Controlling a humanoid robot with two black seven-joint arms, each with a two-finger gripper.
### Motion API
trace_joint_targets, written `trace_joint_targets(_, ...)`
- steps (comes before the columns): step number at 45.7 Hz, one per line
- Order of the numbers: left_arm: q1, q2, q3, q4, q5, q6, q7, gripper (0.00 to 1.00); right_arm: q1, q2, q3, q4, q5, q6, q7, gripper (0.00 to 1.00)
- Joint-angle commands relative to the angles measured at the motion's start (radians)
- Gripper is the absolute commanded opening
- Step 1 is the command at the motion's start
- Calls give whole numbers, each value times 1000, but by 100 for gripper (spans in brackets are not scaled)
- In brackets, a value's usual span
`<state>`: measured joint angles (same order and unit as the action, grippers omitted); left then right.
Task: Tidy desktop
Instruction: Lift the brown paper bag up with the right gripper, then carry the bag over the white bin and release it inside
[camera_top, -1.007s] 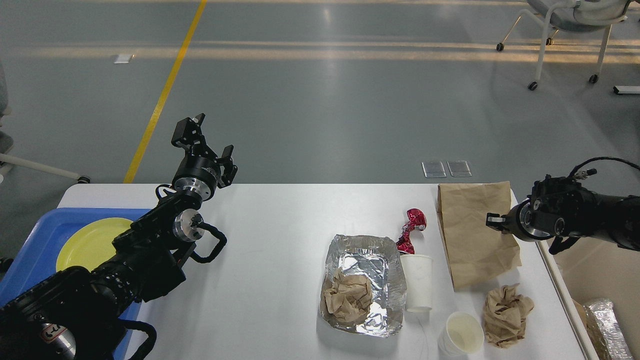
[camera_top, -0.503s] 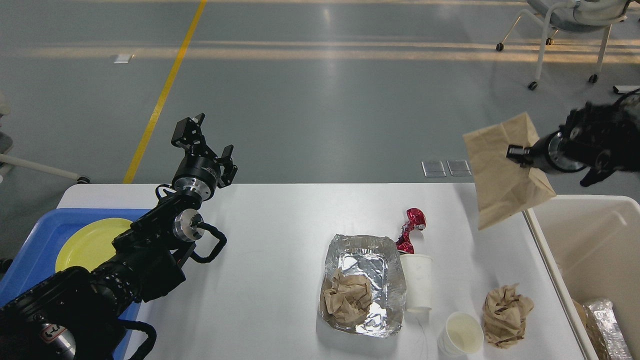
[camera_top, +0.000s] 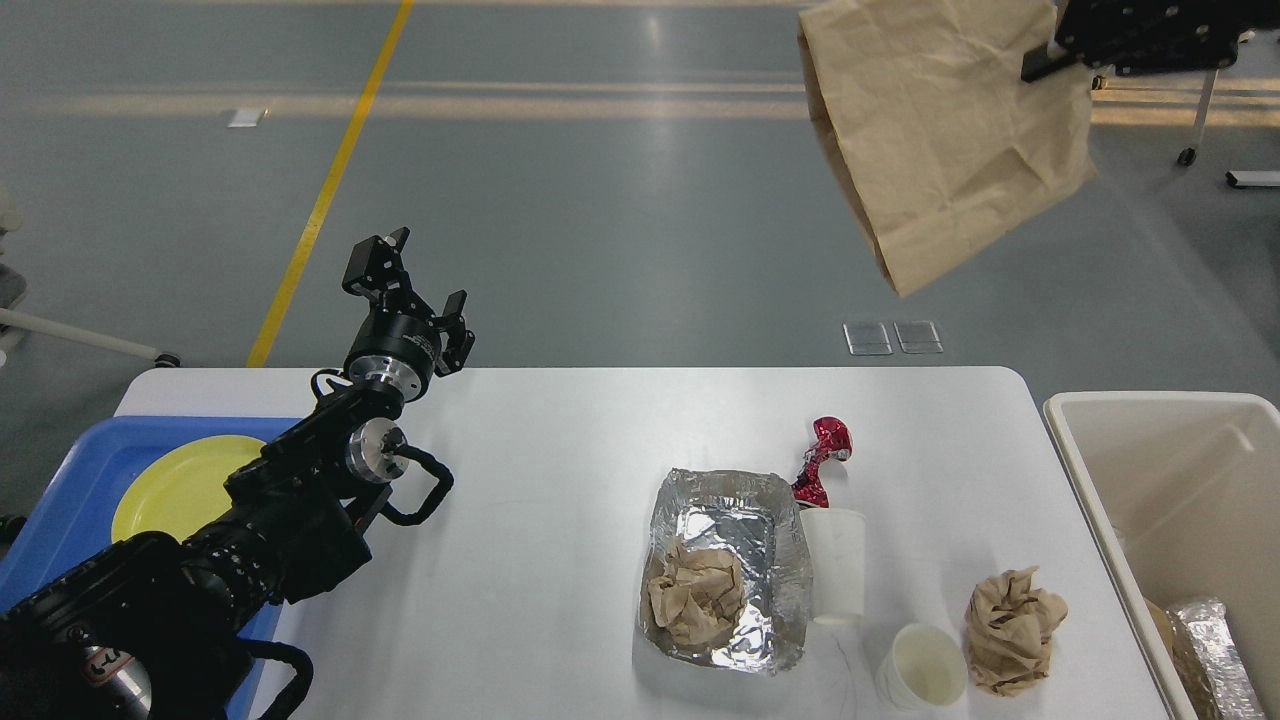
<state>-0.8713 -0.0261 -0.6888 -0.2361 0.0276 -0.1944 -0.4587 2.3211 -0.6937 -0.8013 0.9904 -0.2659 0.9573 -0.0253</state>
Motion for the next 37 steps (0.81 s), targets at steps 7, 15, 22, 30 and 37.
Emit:
trace_joint_targets(7, 0, 0, 0, 0, 0, 0, 0, 100, 349, -148, 51, 319, 8, 3, -8, 0)
trace_joint_targets(15, 0, 0, 0, 0, 0, 0, 0, 100, 377, -188, 67, 431, 8, 3, -21, 0)
trace_joint_targets(22, 0, 0, 0, 0, 0, 0, 0, 100, 366, -198, 63, 468, 8, 3, -41, 0)
trace_joint_targets(30, 0, 0, 0, 0, 0, 0, 0, 100, 313, -201, 63, 464, 1, 3, -79, 0)
trace_joint_targets(37, 0, 0, 0, 0, 0, 0, 0, 100, 138, -195, 62, 419, -65, 3, -145, 0)
